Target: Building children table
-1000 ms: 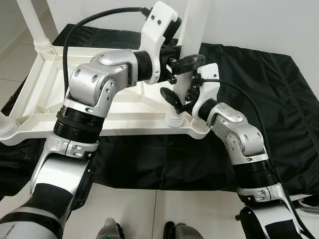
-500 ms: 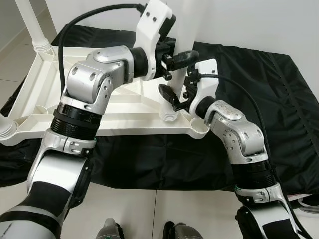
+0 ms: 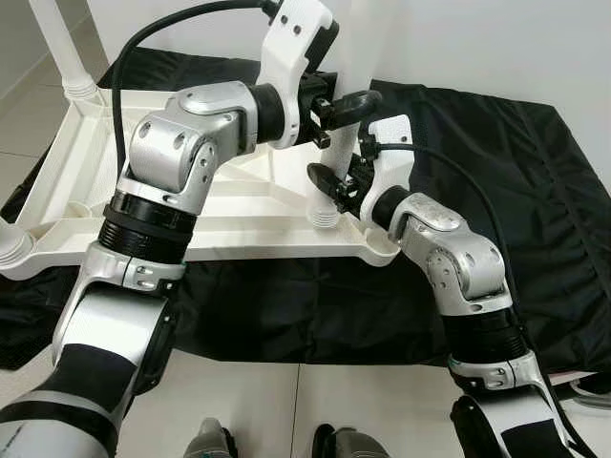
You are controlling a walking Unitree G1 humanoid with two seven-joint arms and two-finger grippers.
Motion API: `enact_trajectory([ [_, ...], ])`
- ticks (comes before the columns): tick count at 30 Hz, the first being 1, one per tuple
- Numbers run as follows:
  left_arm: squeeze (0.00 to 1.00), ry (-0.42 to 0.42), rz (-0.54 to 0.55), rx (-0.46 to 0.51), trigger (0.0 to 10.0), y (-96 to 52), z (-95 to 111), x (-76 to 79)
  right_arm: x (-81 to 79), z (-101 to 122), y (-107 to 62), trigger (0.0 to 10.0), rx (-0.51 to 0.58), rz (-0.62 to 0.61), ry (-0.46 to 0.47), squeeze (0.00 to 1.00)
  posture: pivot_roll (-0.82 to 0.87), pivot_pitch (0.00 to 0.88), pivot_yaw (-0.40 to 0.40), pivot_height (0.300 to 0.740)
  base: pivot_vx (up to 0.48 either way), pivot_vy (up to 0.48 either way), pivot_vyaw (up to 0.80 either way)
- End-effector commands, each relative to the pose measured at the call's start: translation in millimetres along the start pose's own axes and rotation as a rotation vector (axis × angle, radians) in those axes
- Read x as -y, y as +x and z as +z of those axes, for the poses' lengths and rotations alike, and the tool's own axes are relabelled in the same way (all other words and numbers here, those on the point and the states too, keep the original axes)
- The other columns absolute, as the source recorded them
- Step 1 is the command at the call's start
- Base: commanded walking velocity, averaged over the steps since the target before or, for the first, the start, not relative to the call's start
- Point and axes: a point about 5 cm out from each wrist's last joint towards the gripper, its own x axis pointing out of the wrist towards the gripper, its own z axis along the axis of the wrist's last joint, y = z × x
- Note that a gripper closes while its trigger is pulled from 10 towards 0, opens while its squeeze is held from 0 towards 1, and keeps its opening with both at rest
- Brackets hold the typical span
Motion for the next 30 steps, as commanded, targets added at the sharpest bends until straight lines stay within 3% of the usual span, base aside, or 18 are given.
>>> enact_trajectory([
  [1, 0.00, 0.036, -0.028, 0.027, 10.0, 2.3, 9, 3.5, 3.2, 3, -2.1, 0.0, 0.006, -0.018, 0.013, 0.00, -0.01, 0.109, -0.073, 0.740, 0.000, 0.000, 0.00],
  [13, 0.00, 0.028, -0.052, 0.039, 10.0, 3.4, 10, 7.2, 6.1, 5, -1.9, 0.0, 0.016, -0.033, 0.008, 0.00, -0.01, 0.113, -0.071, 0.740, 0.000, 0.000, 0.00],
  [14, 1.00, 0.017, -0.061, 0.044, 10.0, 2.4, 10, 7.8, 7.7, 6, -1.7, 10.0, 0.019, -0.041, 0.007, 0.00, -0.01, 0.115, -0.069, 0.740, 0.000, 0.000, 0.00],
  [30, 1.00, -0.057, -0.023, 0.096, 10.0, -6.0, 17, 1.2, 26.5, 9, -2.3, 10.0, 0.065, -0.146, -0.004, 0.00, -0.01, 0.117, -0.071, 0.740, 0.000, 0.000, 0.00],
])
